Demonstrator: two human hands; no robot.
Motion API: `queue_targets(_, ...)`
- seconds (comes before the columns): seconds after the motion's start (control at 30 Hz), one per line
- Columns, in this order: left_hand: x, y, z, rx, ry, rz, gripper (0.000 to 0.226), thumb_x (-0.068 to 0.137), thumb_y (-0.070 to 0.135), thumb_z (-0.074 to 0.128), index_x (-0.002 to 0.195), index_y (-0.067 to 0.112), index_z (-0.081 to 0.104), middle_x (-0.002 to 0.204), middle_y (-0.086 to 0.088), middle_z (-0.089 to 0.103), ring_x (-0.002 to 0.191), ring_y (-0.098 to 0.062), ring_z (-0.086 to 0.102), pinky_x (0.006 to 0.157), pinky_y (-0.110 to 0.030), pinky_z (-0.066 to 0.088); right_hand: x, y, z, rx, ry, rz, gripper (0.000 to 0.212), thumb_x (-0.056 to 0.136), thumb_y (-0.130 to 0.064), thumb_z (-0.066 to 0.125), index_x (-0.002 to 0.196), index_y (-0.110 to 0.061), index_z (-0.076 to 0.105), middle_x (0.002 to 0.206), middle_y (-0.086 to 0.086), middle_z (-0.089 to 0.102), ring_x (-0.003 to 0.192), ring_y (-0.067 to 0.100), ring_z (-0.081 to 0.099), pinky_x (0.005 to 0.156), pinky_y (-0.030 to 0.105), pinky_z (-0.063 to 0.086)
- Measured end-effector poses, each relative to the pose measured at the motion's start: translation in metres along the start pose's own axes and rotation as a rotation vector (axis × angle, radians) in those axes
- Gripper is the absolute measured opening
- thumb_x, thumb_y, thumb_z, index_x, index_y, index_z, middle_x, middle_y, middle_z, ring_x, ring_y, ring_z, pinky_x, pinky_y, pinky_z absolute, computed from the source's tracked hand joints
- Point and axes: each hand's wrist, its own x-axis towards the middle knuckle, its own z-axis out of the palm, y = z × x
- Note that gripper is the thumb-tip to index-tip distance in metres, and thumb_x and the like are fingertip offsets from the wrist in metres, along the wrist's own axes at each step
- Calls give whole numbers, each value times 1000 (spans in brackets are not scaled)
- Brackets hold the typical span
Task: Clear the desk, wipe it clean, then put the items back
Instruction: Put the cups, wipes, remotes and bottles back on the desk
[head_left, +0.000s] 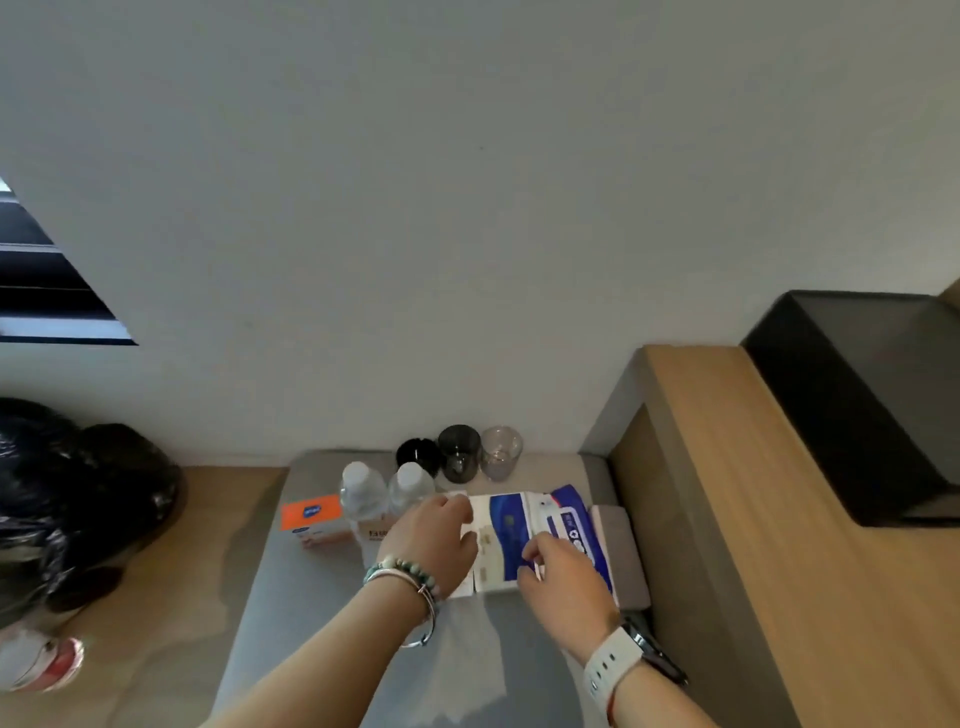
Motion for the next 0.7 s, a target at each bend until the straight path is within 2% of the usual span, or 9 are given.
queue_targets(0.1,36,8,27,-38,-46,-43,27,96,28,41,121,21,49,123,3,51,105,-13,53,85,-22,43,46,16,-1,-14,-44,28,11,95,-30,47,105,-28,50,112,-5,58,98,11,57,86,29,51)
queue_targets(0.23,93,7,59,-44,-63,-107,27,96,24,40,121,21,49,127,2,48,111,-15,51,89,-24,43,108,41,5,-23,-99,37,18,96,-27,45,113,-25,50,112,-5,56,93,10,58,77,22,51)
queue_targets(0.37,143,-5,82,-45,-43,-220,26,94,20,40,119,20,48,127,2,45,110,-18,50,89,-30,45,162,54,17,-17,-150,25,34,96,-26,44,130,-24,43,128,-3,48,108,13,53,84,25,48)
queue_targets(0.5,182,-20,101,-25,19,-344,41,94,15,39,133,22,36,140,6,35,116,-21,46,86,-35,47,205,59,32,-3,-123,-40,48,96,-26,46,141,-29,30,135,0,44,116,16,50,88,28,48)
queue_targets(0.6,200,-29,118,22,-19,-386,50,94,14,38,141,23,25,146,6,27,121,-22,43,86,-36,46,232,65,47,-7,-130,-62,55,95,-25,46,143,-36,23,130,2,47,107,18,54,85,32,51)
queue_targets(0.7,211,-37,131,52,-71,-415,44,94,15,39,137,22,30,141,3,34,121,-23,44,87,-38,47,251,74,63,-26,-167,-56,48,97,-26,40,140,-39,25,122,6,50,99,21,57,83,37,52)
